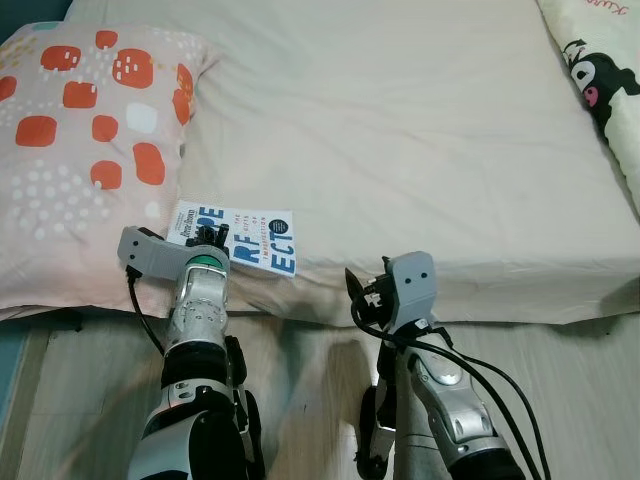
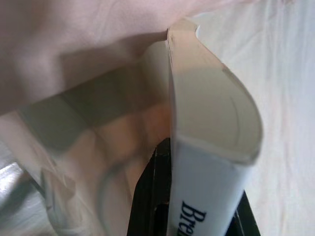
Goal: Clean up the room
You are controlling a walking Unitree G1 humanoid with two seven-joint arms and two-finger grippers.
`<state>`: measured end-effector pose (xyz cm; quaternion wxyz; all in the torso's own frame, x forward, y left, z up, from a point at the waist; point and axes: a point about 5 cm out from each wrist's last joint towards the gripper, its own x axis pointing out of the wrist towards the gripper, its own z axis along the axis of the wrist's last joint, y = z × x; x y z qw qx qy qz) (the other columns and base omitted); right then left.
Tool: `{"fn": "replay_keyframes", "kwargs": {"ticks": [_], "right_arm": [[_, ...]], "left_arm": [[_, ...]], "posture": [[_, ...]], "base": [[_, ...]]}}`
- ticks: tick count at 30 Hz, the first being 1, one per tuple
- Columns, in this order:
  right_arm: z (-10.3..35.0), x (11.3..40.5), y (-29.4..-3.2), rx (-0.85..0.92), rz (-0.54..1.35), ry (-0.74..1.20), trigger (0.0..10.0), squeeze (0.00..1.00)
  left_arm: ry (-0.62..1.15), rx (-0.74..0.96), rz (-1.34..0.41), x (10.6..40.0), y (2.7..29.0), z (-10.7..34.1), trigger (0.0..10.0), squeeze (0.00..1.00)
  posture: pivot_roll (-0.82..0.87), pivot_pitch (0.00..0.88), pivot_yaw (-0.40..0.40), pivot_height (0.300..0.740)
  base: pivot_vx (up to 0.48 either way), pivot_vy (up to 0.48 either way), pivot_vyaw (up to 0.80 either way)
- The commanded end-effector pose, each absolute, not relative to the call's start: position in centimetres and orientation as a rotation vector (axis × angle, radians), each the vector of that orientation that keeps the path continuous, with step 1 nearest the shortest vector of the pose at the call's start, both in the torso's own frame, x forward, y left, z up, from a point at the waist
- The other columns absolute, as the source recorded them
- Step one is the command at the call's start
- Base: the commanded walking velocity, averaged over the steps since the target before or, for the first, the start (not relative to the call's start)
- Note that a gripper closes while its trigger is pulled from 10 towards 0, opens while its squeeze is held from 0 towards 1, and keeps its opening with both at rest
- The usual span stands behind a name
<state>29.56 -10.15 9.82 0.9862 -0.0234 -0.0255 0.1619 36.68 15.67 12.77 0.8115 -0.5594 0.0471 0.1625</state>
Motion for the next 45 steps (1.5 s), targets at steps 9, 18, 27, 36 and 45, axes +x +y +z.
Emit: {"fn": "replay_keyframes", "kwargs": {"ticks": [9,18,27,36,45], "right_arm": [[9.0,28.3,-9.4,-0.010,0.442,-0.011,10.0,0.00],[7.5,25.8,-7.7,0.012,0.667,0.092,10.0,0.00],[7.3,25.3,-7.7,-0.003,0.708,0.105,10.0,0.00],[7.4,25.3,-7.8,-0.016,0.726,0.114,10.0,0.00],[7.4,25.3,-7.8,-0.022,0.727,0.113,10.0,0.00]], "left_arm": [[0.215,-1.457,0.244,36.8,7.2,13.0,10.0,0.00],[0.231,-1.528,0.276,36.9,6.5,13.0,10.0,0.00],[0.227,-1.467,0.342,36.4,7.3,11.5,10.0,0.00],[0.229,-1.461,0.327,36.4,7.1,11.4,10.0,1.00],[0.244,-1.427,0.323,36.2,7.0,11.1,10.0,0.00]], "posture": [[-0.01,0.360,0.037,0.572],[-0.02,0.351,0.045,0.572],[-0.02,0.347,0.043,0.572],[-0.02,0.347,0.040,0.572],[-0.02,0.351,0.037,0.572]], "base": [[0.000,0.000,0.00],[0.000,0.000,0.00],[0.000,0.000,0.00],[0.000,0.000,0.00],[0.000,0.000,0.00]]}}
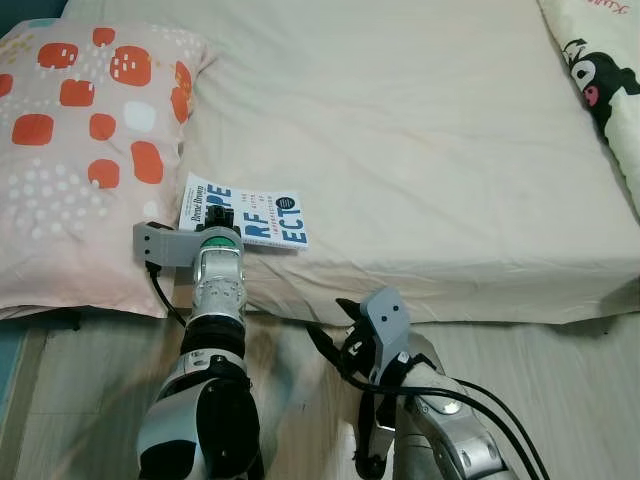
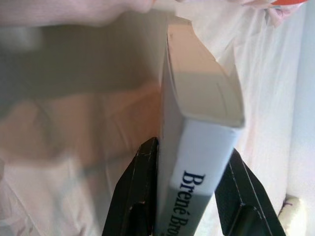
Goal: Clean up the room
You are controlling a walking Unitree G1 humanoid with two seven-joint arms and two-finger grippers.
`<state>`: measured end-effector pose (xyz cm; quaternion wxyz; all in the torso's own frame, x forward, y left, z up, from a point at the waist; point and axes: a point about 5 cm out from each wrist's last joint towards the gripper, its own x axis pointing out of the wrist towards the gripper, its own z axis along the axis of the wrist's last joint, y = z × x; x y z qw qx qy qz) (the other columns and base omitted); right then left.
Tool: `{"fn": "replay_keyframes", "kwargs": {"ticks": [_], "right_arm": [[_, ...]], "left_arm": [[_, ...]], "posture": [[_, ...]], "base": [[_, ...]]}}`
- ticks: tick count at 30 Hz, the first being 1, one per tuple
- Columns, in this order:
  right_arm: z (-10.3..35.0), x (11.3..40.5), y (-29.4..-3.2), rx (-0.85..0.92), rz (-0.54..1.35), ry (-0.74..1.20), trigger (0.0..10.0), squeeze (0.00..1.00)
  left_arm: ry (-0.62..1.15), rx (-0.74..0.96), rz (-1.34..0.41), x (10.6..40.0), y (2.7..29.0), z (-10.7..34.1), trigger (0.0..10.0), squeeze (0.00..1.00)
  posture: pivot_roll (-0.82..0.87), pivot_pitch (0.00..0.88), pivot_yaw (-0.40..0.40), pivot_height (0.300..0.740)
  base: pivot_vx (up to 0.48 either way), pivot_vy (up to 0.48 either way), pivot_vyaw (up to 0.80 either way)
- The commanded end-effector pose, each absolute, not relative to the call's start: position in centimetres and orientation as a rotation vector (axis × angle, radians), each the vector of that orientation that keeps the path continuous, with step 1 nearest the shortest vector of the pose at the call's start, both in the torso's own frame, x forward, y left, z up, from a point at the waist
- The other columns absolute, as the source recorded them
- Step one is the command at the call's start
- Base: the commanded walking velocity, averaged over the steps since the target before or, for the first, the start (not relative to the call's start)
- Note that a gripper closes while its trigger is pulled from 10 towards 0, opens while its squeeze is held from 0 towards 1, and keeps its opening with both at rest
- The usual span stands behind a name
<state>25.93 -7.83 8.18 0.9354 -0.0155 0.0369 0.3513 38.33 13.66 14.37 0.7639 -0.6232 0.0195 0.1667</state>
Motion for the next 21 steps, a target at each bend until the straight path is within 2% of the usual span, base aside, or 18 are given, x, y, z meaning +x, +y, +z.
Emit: {"fn": "replay_keyframes", "kwargs": {"ticks": [1,2,5,6,7,8,15,21], "right_arm": [[7.4,25.3,-7.8,-0.022,0.727,0.113,10.0,0.00],[7.4,25.3,-7.8,-0.023,0.728,0.114,10.0,0.00],[7.4,25.3,-7.8,-0.025,0.730,0.116,10.0,0.00],[7.4,25.4,-7.8,-0.026,0.730,0.117,10.0,0.00],[7.4,25.4,-7.8,-0.027,0.731,0.117,10.0,0.00],[7.4,25.4,-7.8,-0.029,0.731,0.117,10.0,0.00],[7.4,25.4,-7.8,-0.031,0.733,0.120,10.0,0.00],[7.3,25.4,-7.8,-0.034,0.735,0.125,10.0,0.00]], "left_arm": [[0.244,-1.427,0.323,36.2,7.0,11.1,10.0,0.00],[0.247,-1.415,0.328,36.2,7.2,10.9,10.0,1.00],[0.250,-1.395,0.340,36.0,7.5,10.5,10.0,1.00],[0.250,-1.385,0.346,35.9,7.8,10.3,10.0,0.91],[0.252,-1.373,0.353,35.8,8.0,10.2,10.0,0.75],[0.255,-1.355,0.356,35.7,8.2,10.1,10.0,0.01],[0.242,-1.303,0.335,35.1,9.1,9.7,10.0,0.00],[0.244,-1.244,0.355,33.5,12.0,8.1,10.0,0.00]], "posture": [[-0.02,0.351,0.037,0.572],[-0.02,0.351,0.037,0.572],[-0.02,0.353,0.035,0.572],[-0.02,0.352,0.035,0.572],[-0.02,0.352,0.034,0.572],[-0.02,0.353,0.034,0.572],[-0.01,0.351,0.032,0.572],[-0.01,0.349,0.030,0.572]], "base": [[0.000,0.000,0.00],[0.000,0.000,0.00],[0.000,0.000,0.00],[0.000,0.000,0.00],[0.000,0.000,0.00],[0.000,0.000,0.00],[0.000,0.000,0.00],[0.000,0.000,0.00]]}}
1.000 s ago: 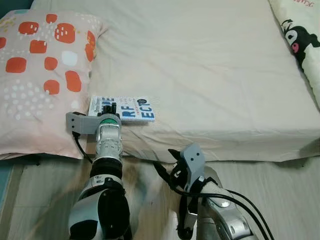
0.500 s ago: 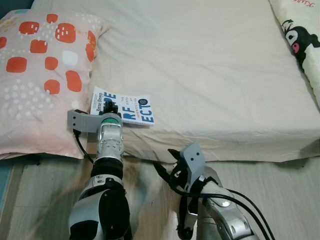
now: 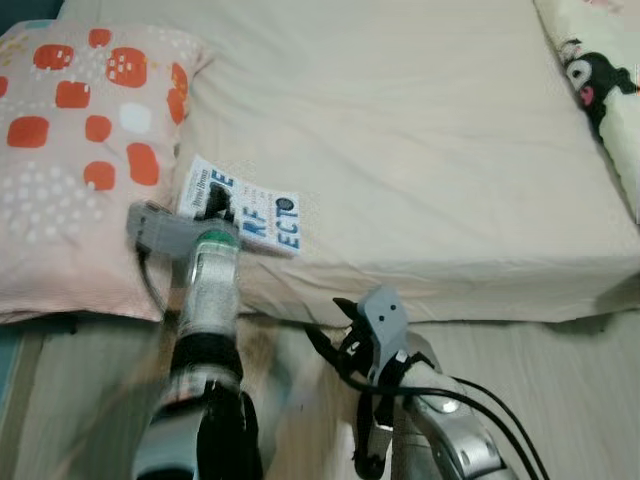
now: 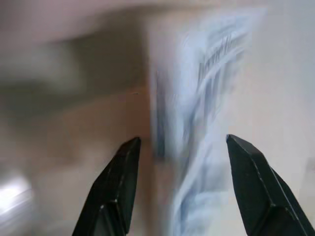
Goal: Clean up the room
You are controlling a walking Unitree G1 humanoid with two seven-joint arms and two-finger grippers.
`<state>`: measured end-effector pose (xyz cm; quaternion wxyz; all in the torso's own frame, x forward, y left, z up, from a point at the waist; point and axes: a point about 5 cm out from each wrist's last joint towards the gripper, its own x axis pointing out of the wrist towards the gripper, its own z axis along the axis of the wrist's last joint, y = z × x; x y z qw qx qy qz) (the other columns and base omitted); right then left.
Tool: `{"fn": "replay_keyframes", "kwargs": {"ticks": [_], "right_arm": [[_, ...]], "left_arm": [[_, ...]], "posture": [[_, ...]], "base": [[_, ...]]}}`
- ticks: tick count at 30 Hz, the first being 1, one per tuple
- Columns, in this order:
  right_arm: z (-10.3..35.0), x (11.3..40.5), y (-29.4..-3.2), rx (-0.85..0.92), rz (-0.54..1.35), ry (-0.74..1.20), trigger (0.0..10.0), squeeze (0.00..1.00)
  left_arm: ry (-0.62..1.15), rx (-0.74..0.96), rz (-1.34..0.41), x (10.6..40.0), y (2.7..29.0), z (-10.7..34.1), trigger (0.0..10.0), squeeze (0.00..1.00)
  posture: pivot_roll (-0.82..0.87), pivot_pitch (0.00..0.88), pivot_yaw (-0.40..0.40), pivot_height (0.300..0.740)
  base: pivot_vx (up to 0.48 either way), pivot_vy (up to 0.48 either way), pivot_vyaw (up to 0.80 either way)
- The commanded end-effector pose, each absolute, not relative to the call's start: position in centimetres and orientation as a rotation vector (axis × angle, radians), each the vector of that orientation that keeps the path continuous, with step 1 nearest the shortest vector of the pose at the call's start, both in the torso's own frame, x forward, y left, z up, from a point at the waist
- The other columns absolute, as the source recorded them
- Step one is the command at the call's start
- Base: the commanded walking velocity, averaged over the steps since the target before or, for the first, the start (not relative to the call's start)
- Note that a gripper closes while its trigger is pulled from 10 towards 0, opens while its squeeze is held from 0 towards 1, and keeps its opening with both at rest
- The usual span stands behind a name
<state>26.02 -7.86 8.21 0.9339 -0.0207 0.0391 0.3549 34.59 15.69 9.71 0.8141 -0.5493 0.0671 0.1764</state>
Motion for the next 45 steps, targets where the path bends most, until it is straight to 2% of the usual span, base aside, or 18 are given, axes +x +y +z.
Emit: {"fn": "replay_keyframes", "kwargs": {"ticks": [1,6,12,16,20,21,26,27,28,29,30,32,33,34,35,38,39,45], "right_arm": [[7.3,25.5,-7.8,-0.034,0.735,0.125,10.0,0.00],[7.2,25.6,-7.8,-0.037,0.739,0.130,10.0,0.00],[7.2,25.6,-7.8,-0.038,0.743,0.129,10.0,0.00],[7.4,25.7,-7.8,-0.042,0.751,0.123,10.0,0.00],[7.4,25.7,-7.8,-0.045,0.752,0.123,10.0,0.00],[7.4,25.7,-7.9,-0.044,0.757,0.122,10.0,0.00],[7.4,25.8,-7.8,-0.051,0.767,0.118,10.0,0.00],[7.4,25.8,-7.7,-0.062,0.773,0.115,10.0,0.00],[7.4,25.8,-7.7,-0.062,0.773,0.115,10.0,0.00],[7.4,25.9,-7.6,-0.098,0.774,0.105,10.0,0.00],[7.4,25.9,-7.6,-0.117,0.772,0.101,10.0,0.00],[7.4,25.9,-7.6,-0.117,0.772,0.101,10.0,0.00],[7.3,26.0,-7.6,-0.132,0.763,0.099,10.0,0.00],[7.3,26.0,-7.6,-0.132,0.763,0.099,10.0,0.00],[7.3,26.1,-7.6,-0.144,0.752,0.096,10.0,0.00],[7.1,26.3,-7.9,-0.148,0.722,0.110,10.0,0.00],[7.0,26.6,-8.2,-0.136,0.689,0.117,0.0,0.00],[6.1,27.5,-8.8,-0.131,0.627,0.151,0.0,0.00]], "left_arm": [[0.245,-1.228,0.365,33.2,12.6,7.8,10.0,0.00],[0.249,-1.181,0.455,31.6,15.7,6.5,10.0,0.00],[0.240,-1.154,0.477,31.0,17.0,6.3,10.0,0.00],[0.143,-0.837,0.092,30.3,17.8,9.2,10.0,0.00],[0.112,-0.757,0.002,29.9,17.7,9.9,10.0,0.00],[0.072,-0.651,-0.123,29.4,17.4,10.6,10.0,0.00],[0.036,-0.536,-0.222,29.2,16.8,11.2,10.0,0.00],[0.009,-0.425,-0.278,29.1,16.2,11.5,10.0,0.00],[0.009,-0.425,-0.278,29.1,16.2,11.5,10.0,0.00],[-0.025,-0.161,-0.365,28.9,15.4,11.5,10.0,0.00],[-0.018,-0.047,-0.379,28.9,15.4,11.2,10.0,0.00],[-0.018,-0.047,-0.379,28.9,15.4,11.2,10.0,0.00],[-0.006,0.080,-0.379,29.0,15.6,10.9,10.0,0.00],[-0.006,0.080,-0.379,29.0,15.6,10.9,10.0,0.00],[0.005,0.178,-0.367,29.2,15.9,10.5,10.0,0.00],[0.014,0.228,-0.359,29.3,16.2,10.4,10.0,0.00],[0.022,0.231,-0.325,29.6,16.6,10.4,10.0,0.00],[0.039,0.229,-0.219,29.9,18.0,10.6,10.0,0.00]], "posture": [[-0.01,0.348,0.029,0.572],[-0.01,0.347,0.024,0.572],[-0.01,0.344,0.017,0.572],[-0.01,0.334,0.012,0.572],[0.00,0.332,0.010,0.572],[0.00,0.331,0.003,0.572],[0.00,0.329,0.001,0.572],[0.00,0.328,0.000,0.572],[0.00,0.328,0.000,0.572],[0.00,0.324,-0.001,0.572],[0.00,0.324,0.000,0.572],[0.00,0.324,0.000,0.572],[0.00,0.320,0.000,0.572],[0.00,0.320,0.000,0.572],[0.00,0.317,0.001,0.572],[0.00,0.313,0.003,0.572],[0.00,0.310,0.005,0.572],[0.01,0.311,0.009,0.572]], "base": [[0.000,0.000,0.00],[0.000,0.000,0.00],[0.000,0.000,0.00],[0.000,0.000,0.00],[0.000,0.000,0.00],[0.000,0.000,0.00],[0.000,0.000,0.00],[0.000,0.000,0.00],[0.000,0.000,0.00],[0.000,0.000,0.00],[0.000,0.000,0.00],[0.000,0.000,0.00],[0.000,0.000,0.00],[0.000,0.000,0.00],[0.000,0.000,0.00],[0.000,0.000,0.00],[0.000,0.000,0.00],[0.000,0.000,0.00]]}}
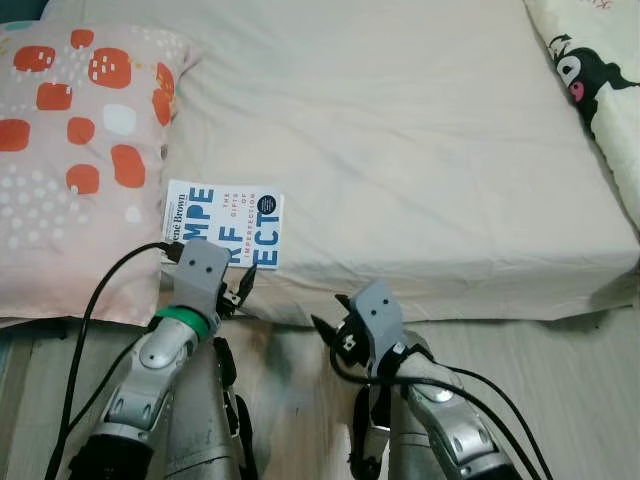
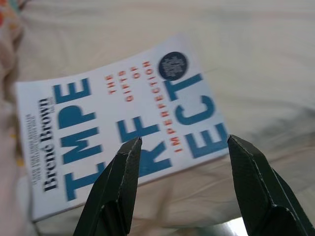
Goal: Clean up the room
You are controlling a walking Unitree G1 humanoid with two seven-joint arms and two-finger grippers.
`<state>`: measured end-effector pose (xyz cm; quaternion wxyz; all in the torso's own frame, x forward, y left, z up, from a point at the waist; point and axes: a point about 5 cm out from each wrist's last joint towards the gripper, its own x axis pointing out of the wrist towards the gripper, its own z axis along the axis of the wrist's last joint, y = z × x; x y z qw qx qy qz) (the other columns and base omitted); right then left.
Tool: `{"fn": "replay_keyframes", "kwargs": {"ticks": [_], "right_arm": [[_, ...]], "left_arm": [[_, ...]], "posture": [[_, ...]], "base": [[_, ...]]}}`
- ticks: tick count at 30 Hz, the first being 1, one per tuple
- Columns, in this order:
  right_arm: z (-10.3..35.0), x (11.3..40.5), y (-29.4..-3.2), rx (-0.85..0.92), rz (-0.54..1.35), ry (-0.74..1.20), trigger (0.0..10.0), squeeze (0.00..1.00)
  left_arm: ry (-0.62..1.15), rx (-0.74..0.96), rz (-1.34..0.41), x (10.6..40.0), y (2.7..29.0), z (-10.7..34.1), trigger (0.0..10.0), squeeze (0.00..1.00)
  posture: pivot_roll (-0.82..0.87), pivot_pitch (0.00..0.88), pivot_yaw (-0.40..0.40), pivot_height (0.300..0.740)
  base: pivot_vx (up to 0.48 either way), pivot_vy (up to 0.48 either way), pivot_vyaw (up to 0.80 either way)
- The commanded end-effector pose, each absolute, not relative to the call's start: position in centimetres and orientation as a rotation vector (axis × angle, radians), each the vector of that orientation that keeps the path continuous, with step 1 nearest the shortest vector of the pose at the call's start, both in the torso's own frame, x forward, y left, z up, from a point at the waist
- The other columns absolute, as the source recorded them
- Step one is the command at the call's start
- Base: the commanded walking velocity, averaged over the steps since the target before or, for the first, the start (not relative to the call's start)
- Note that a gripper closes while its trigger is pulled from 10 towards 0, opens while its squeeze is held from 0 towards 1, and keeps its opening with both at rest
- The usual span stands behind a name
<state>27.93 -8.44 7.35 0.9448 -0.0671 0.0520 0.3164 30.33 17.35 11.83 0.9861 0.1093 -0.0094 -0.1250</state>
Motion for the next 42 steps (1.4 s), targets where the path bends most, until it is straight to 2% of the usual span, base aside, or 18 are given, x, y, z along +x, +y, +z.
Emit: {"fn": "replay_keyframes", "kwargs": {"ticks": [1,4,8,11,12,13,16,17,20,21,29,42], "right_arm": [[6.1,27.5,-8.8,-0.131,0.627,0.151,0.0,0.00],[5.5,28.6,-8.6,-0.157,0.637,0.181,0.0,0.00],[6.4,30.4,-7.8,-0.208,0.690,0.162,0.0,0.00],[6.5,30.5,-7.8,-0.212,0.691,0.156,0.0,0.00],[6.7,30.6,-7.7,-0.218,0.690,0.145,4.1,0.00],[6.9,30.8,-7.6,-0.216,0.690,0.131,10.0,0.00],[7.2,31.2,-7.2,-0.207,0.721,0.111,10.0,0.00],[7.4,31.5,-6.8,-0.196,0.759,0.105,3.7,0.00],[7.5,31.8,-6.6,-0.189,0.786,0.102,3.7,0.00],[7.5,32.0,-6.3,-0.190,0.814,0.112,0.0,0.00],[8.2,33.7,-5.9,-0.241,0.823,0.152,0.0,0.00],[9.0,34.5,-5.7,-0.277,0.905,0.185,0.0,0.00]], "left_arm": [[0.039,0.229,-0.219,29.9,18.0,10.6,10.0,0.00],[0.024,0.242,-0.172,29.9,19.1,10.8,10.0,0.00],[-0.022,0.202,-0.358,29.0,17.9,11.3,10.0,0.00],[-0.022,0.206,-0.390,28.8,17.6,11.2,10.0,0.00],[-0.010,0.216,-0.425,28.6,17.4,10.9,10.0,0.00],[-0.001,0.228,-0.445,28.4,17.2,10.7,10.0,0.00],[0.014,0.251,-0.417,28.5,17.6,10.4,10.0,0.00],[0.016,0.256,-0.384,28.6,17.9,10.4,10.0,0.00],[0.018,0.259,-0.362,28.8,18.2,10.4,10.0,0.00],[0.014,0.264,-0.346,28.9,18.3,10.5,10.0,0.00],[-0.013,0.278,-0.327,28.0,19.2,11.7,10.0,0.00],[-0.041,0.305,-0.242,26.5,21.3,13.3,10.0,0.00]], "posture": [[0.01,0.311,0.009,0.572],[0.03,0.328,-0.002,0.572],[0.04,0.329,-0.027,0.572],[0.04,0.329,-0.027,0.572],[0.04,0.326,-0.026,0.572],[0.04,0.326,-0.020,0.572],[0.04,0.333,-0.016,0.572],[0.04,0.339,-0.020,0.572],[0.04,0.341,-0.022,0.572],[0.05,0.349,-0.028,0.572],[0.11,0.396,-0.058,0.572],[0.17,0.449,-0.105,0.572]], "base": [[0.000,0.000,0.00],[0.000,0.000,0.00],[0.000,0.000,0.00],[0.000,0.000,0.00],[0.000,0.000,0.00],[0.000,0.000,0.00],[0.000,0.000,0.00],[0.000,0.000,0.00],[0.000,0.000,0.00],[0.000,0.000,0.00],[0.000,0.000,0.00],[0.000,0.000,0.00]]}}
